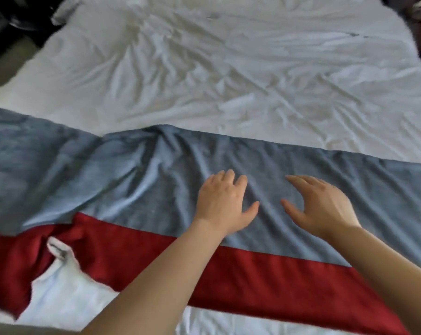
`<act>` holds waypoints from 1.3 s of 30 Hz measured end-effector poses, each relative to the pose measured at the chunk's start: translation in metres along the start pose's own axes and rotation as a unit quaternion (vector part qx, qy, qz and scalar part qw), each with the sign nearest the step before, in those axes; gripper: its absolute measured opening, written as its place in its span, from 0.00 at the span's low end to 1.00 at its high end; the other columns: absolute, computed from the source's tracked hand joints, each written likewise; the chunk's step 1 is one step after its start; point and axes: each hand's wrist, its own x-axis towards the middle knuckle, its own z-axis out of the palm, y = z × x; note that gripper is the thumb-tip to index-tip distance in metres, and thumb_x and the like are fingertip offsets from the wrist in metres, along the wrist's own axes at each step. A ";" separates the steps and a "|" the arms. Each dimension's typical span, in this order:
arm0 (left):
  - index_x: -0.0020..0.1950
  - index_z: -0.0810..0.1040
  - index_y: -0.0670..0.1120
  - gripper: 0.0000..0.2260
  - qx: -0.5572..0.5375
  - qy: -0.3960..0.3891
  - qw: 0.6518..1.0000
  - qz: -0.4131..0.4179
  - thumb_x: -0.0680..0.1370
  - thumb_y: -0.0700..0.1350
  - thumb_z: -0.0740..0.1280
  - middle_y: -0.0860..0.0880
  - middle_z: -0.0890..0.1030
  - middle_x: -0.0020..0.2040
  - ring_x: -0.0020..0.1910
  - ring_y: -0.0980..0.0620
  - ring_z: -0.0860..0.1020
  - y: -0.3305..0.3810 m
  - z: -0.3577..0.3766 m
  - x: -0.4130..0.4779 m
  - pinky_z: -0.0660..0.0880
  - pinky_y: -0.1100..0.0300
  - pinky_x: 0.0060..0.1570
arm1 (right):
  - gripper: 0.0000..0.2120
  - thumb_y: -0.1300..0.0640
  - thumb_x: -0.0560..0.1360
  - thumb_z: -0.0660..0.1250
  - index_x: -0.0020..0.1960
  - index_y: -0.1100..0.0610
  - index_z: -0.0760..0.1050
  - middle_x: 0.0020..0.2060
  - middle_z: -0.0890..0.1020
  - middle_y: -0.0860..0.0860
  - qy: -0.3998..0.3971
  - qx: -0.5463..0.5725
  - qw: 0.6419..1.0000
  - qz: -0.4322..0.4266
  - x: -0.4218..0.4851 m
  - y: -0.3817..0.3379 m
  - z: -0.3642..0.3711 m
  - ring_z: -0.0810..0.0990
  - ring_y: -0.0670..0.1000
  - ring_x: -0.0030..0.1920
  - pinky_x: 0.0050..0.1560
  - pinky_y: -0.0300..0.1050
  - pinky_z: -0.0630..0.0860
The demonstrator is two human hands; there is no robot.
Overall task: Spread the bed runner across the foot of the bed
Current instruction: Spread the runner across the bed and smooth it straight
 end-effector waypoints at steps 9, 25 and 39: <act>0.59 0.77 0.45 0.29 0.025 0.009 0.997 -0.075 0.71 0.64 0.54 0.45 0.80 0.51 0.50 0.45 0.78 -0.088 -0.009 0.003 0.76 0.51 0.48 | 0.32 0.37 0.72 0.54 0.70 0.53 0.69 0.65 0.76 0.49 -0.034 0.058 0.995 -0.078 0.078 -0.089 0.009 0.74 0.53 0.64 0.57 0.47 0.72; 0.55 0.76 0.48 0.26 0.073 -0.012 0.990 -0.119 0.72 0.65 0.53 0.49 0.78 0.47 0.47 0.47 0.78 -0.238 -0.024 -0.011 0.74 0.54 0.44 | 0.25 0.40 0.77 0.58 0.69 0.52 0.68 0.63 0.75 0.49 -0.091 0.061 0.983 -0.144 0.143 -0.225 0.040 0.73 0.53 0.63 0.55 0.47 0.71; 0.58 0.71 0.46 0.19 0.115 -0.087 0.989 -0.035 0.70 0.32 0.62 0.47 0.76 0.51 0.47 0.46 0.75 -0.412 -0.016 0.066 0.67 0.55 0.36 | 0.14 0.55 0.81 0.54 0.65 0.53 0.69 0.58 0.77 0.52 -0.118 0.042 0.992 -0.027 0.243 -0.336 0.100 0.75 0.55 0.58 0.41 0.45 0.69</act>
